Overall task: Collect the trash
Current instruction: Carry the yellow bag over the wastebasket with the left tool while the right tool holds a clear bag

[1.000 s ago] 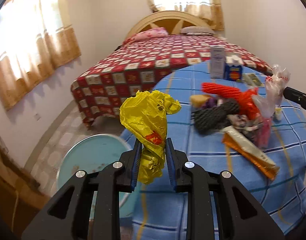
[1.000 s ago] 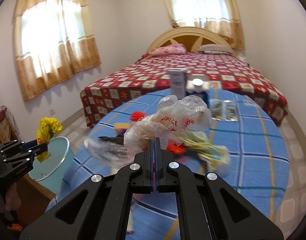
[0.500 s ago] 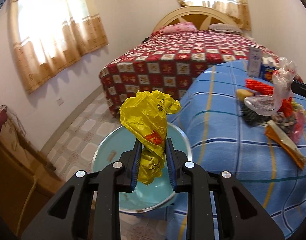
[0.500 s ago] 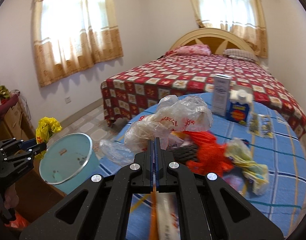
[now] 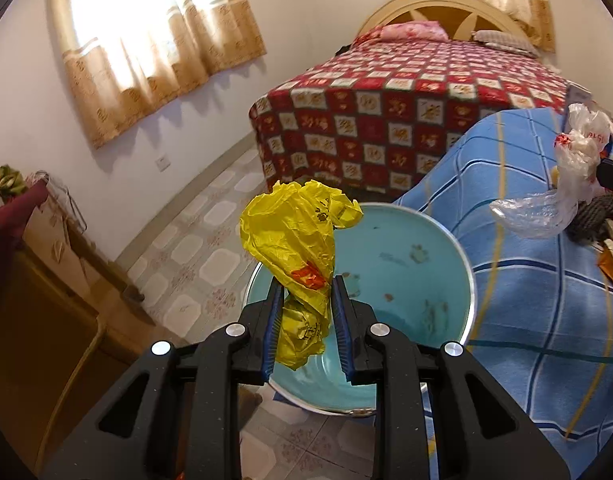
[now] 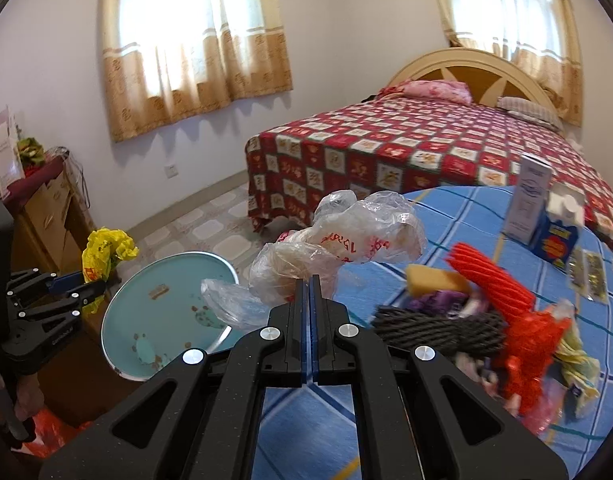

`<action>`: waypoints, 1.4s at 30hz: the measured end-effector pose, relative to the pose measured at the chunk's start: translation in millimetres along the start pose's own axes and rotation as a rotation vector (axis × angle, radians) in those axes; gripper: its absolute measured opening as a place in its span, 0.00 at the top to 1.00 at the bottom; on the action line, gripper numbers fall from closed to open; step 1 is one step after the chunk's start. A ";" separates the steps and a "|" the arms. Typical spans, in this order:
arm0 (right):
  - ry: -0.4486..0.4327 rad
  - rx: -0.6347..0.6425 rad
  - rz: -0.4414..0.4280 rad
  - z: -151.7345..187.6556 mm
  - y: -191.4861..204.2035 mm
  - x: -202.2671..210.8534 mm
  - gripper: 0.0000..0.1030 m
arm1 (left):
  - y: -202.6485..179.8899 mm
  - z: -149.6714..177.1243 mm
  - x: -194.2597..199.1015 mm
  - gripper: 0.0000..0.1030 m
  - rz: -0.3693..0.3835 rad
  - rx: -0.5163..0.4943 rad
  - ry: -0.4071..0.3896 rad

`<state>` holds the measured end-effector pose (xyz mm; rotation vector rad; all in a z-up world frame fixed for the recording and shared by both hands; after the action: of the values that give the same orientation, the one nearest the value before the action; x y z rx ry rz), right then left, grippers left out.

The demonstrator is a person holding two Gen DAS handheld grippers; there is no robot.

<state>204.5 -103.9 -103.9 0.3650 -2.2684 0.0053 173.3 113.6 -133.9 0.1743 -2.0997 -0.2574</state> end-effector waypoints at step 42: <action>0.113 0.199 -0.045 -10.7 92.2 -66.6 0.98 | 40.7 4.3 -24.3 0.75 -0.032 0.078 0.075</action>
<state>229.7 3.0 -135.4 0.5080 -2.1529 0.2243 181.2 159.0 -145.9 0.2600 -2.0353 -0.1859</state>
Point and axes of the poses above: each gripper's, at about its wrist camera, not at the fingertips, and x roughly against the way its jaws point, y to its left, z to its underside, the point moved 8 cm from there along -x, roughly the way its jaws point, and after that the axes turned 14 degrees about y, right-handed, at the moved point
